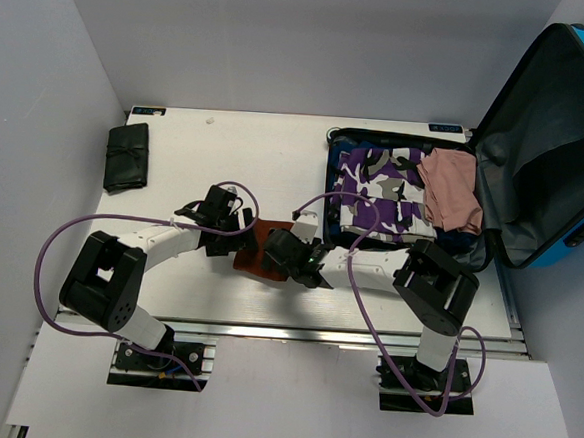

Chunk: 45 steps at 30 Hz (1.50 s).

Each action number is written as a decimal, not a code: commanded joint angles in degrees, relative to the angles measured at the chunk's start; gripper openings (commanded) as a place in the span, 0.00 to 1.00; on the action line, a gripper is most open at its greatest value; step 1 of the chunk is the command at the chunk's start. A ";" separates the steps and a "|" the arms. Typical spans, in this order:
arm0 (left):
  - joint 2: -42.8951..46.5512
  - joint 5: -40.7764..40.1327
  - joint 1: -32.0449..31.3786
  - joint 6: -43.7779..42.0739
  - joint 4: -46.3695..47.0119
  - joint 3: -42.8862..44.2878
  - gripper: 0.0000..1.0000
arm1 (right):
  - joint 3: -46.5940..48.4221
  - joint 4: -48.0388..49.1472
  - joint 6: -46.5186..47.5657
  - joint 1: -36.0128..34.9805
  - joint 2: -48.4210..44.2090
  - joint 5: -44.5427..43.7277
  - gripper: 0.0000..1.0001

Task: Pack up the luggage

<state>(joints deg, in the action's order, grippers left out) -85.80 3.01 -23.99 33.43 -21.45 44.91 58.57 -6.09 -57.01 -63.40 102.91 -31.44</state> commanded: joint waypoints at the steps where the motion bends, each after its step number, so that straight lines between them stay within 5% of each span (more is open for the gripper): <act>1: 0.28 3.05 0.26 -1.26 3.61 -1.75 0.95 | 2.08 -1.29 -3.62 0.38 2.37 -0.56 0.89; 4: 0.28 4.02 0.26 -1.44 4.84 -3.15 0.86 | 1.99 -0.68 -4.16 0.55 3.78 1.29 0.81; 8: 0.63 5.69 0.26 -1.44 6.59 -4.74 0.65 | 0.41 4.66 -0.65 0.55 3.79 4.18 0.46; 12: 1.95 10.25 0.26 -2.14 8.79 -6.14 0.25 | -0.03 10.92 5.41 0.56 2.03 6.13 0.21; 13: 2.39 10.96 0.26 -2.14 9.23 -6.23 0.05 | 0.23 11.70 6.81 0.55 1.59 6.39 0.16; 14: 2.83 11.84 0.26 -2.32 9.93 -6.32 0.00 | 0.84 11.71 9.18 0.73 0.89 6.31 0.04; 28: 18.04 23.96 -2.20 -0.47 15.02 4.12 0.00 | 3.83 2.49 28.00 5.47 -18.53 8.23 0.00; 45: -16.56 27.14 -20.39 -1.26 15.75 36.89 0.00 | -6.00 -20.45 30.56 26.73 -40.50 5.69 0.00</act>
<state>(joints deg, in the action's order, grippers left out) -99.46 27.27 -41.36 33.28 -4.56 75.99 54.11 -23.35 -27.22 -39.33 64.64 -24.73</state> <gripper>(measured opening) 0.168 0.224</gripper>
